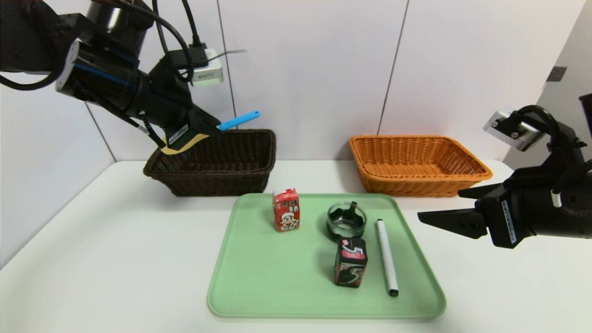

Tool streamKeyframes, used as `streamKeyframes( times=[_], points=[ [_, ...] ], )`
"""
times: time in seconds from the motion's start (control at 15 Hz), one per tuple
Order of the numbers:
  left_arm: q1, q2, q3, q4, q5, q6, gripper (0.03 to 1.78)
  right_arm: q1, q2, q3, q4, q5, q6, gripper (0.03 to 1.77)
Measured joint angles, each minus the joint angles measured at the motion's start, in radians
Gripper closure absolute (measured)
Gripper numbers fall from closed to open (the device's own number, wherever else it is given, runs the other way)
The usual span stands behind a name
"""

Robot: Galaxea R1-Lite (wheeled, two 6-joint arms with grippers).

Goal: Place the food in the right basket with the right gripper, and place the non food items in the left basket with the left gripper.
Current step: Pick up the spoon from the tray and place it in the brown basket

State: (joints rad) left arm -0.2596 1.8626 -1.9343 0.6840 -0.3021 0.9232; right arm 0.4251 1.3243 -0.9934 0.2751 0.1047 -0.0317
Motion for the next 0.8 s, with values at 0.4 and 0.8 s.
streamKeyframes(
  times=[0.4,0.8],
  points=[
    [0.019,0.160,-0.021,-0.218,0.180,0.047,1.67,0.000,-0.013,0.030,-0.002,-0.003,0.002,0.09],
    [0.024,0.219,-0.022,-0.222,0.203,0.051,1.67,0.000,-0.011,0.038,-0.003,-0.002,0.001,0.09]
  ],
)
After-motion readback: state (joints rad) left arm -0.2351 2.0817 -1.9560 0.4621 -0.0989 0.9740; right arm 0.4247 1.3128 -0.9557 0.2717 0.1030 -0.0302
